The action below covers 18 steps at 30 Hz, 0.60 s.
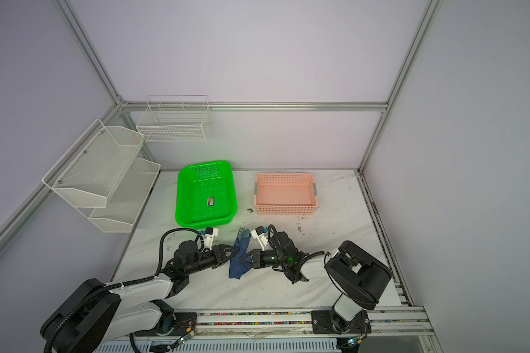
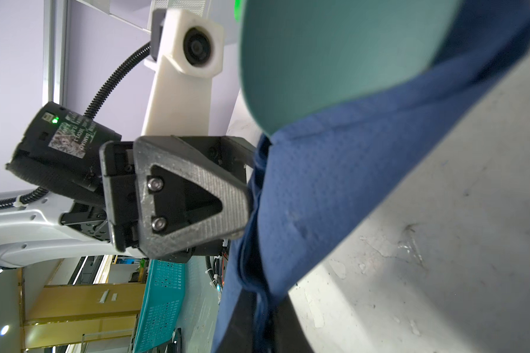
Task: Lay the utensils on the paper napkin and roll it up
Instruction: 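Grasp the roll below the spoon head with the right gripper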
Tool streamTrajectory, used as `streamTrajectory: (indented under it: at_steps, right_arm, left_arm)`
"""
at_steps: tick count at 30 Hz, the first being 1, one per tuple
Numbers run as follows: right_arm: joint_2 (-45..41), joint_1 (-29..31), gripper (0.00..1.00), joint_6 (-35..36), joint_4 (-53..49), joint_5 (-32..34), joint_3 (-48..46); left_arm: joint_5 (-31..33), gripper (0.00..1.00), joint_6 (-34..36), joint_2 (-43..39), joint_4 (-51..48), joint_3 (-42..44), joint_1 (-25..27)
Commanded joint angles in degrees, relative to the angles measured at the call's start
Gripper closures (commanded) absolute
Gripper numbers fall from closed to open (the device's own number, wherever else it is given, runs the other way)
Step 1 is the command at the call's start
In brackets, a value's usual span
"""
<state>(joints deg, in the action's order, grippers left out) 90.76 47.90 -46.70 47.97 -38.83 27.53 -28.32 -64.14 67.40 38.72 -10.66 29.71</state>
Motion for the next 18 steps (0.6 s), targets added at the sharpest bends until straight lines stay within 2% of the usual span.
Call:
streamTrajectory:
  at_steps: [1, 10, 18]
  right_arm:
    - [-1.8, 0.0, 0.88, 0.7, 0.7, -0.6, 1.2]
    - [-3.6, 0.0, 0.88, 2.1, -1.1, -2.6, 2.3]
    - [-5.7, -0.1, 0.89, 7.3, -7.9, -5.7, 4.9]
  left_arm:
    - [-1.0, 0.59, -0.7, -1.5, 4.9, 2.0, 0.3]
    - [-1.2, 0.55, -2.7, -2.3, 9.0, 3.0, 0.3]
    - [-5.1, 0.52, -1.3, -3.9, 8.9, 2.0, -0.3]
